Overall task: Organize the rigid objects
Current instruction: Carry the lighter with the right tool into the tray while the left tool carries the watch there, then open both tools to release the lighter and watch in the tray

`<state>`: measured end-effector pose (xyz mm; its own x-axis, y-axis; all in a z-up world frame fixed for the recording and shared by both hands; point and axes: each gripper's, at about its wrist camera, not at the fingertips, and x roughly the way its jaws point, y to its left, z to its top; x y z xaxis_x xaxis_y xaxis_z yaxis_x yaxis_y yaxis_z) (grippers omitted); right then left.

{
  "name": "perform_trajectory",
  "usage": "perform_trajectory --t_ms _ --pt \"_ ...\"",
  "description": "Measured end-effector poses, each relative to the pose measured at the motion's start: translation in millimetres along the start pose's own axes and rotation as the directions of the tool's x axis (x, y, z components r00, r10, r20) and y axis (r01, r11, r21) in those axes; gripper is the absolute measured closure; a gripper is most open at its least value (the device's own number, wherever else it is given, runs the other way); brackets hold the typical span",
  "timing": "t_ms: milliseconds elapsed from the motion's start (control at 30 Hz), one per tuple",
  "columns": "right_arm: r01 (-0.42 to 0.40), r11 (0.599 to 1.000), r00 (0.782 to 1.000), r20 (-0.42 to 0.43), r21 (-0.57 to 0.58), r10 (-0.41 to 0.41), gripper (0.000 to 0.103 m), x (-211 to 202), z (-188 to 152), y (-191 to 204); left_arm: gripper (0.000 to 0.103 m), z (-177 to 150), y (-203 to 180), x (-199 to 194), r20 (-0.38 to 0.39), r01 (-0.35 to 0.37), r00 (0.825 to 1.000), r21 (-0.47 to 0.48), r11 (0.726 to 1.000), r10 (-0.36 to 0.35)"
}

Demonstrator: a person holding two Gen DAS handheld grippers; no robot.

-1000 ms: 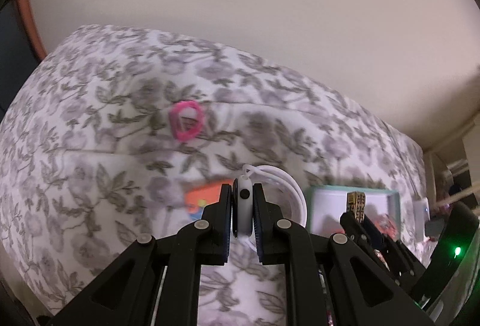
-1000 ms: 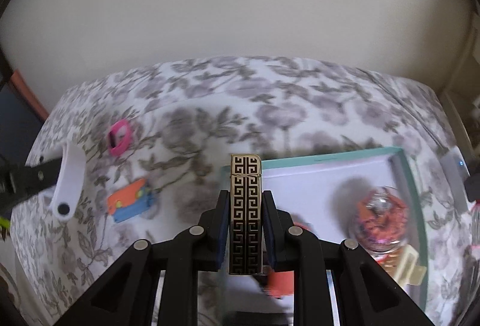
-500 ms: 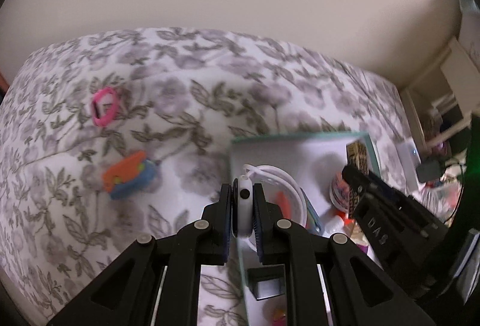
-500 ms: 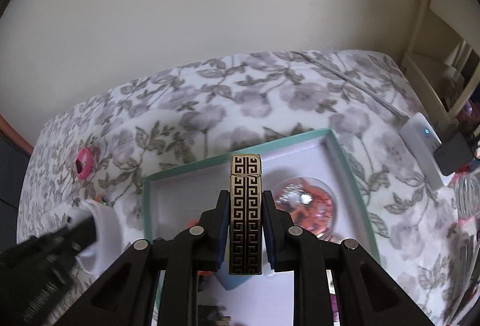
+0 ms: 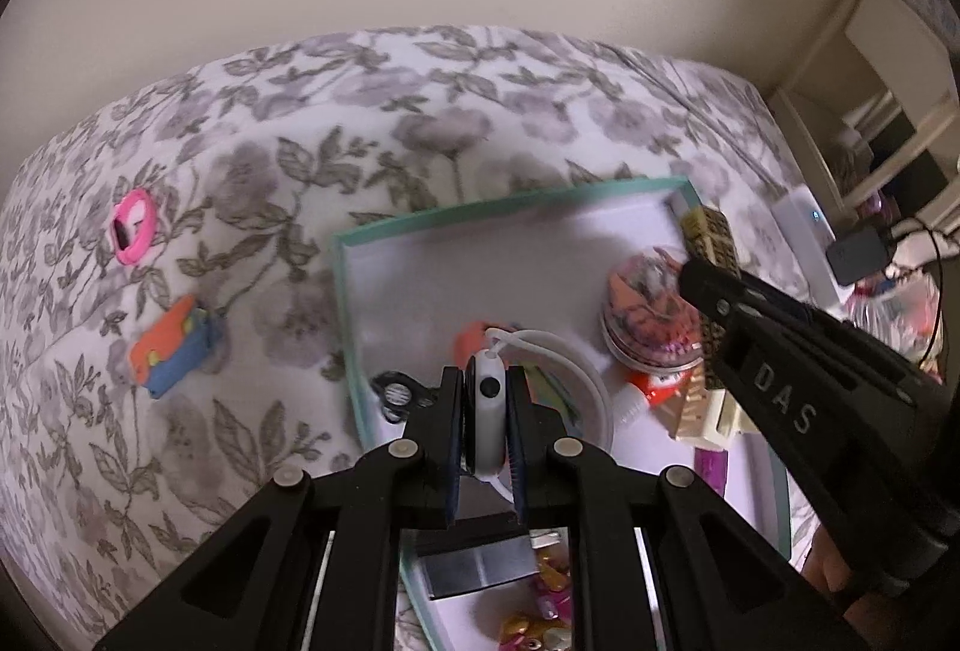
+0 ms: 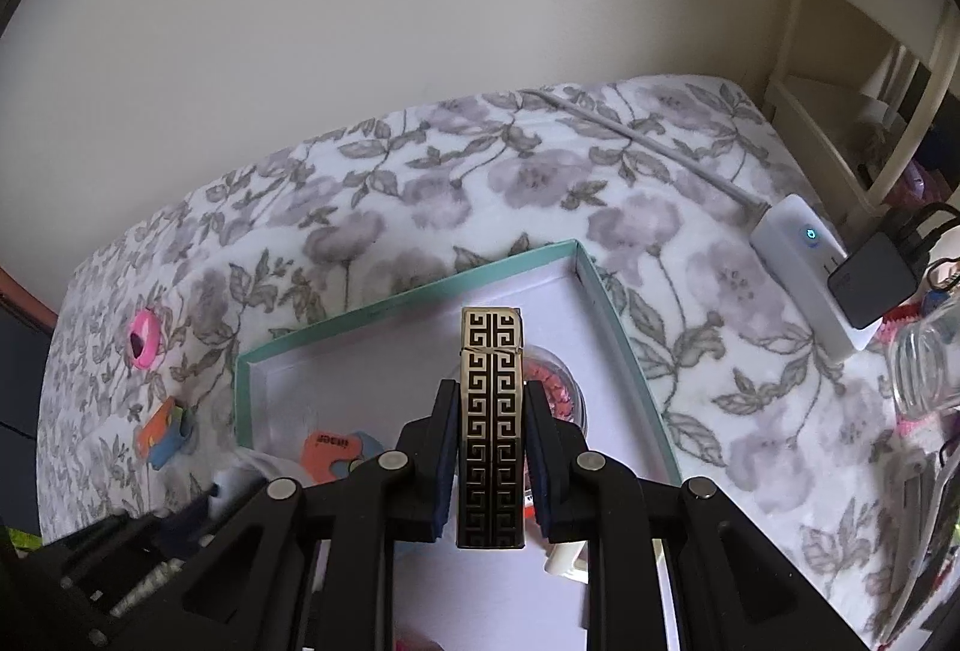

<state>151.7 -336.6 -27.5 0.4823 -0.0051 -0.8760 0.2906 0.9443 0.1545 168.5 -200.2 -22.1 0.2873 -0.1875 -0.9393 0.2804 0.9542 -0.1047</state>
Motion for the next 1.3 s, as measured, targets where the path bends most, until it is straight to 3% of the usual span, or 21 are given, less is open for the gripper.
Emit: perform_trajectory --t_ms 600,767,1067,1300 --pt "-0.012 0.999 0.998 -0.054 -0.038 0.010 0.078 6 -3 8 0.088 -4 -13 9 -0.021 -0.003 1.000 0.025 1.000 0.003" --pt "-0.013 0.999 0.998 -0.057 -0.041 0.011 0.078 5 -3 10 0.071 -4 -13 8 -0.015 -0.006 1.000 0.030 1.000 0.007" --pt "-0.013 0.999 0.999 -0.039 -0.053 0.011 0.075 -2 -1 14 0.057 -3 -12 4 -0.005 -0.010 1.000 0.031 0.999 0.011" --pt "-0.009 0.998 1.000 0.000 -0.061 0.009 0.075 -16 3 16 0.053 2 -8 -9 0.028 -0.014 1.000 0.019 1.000 0.013"
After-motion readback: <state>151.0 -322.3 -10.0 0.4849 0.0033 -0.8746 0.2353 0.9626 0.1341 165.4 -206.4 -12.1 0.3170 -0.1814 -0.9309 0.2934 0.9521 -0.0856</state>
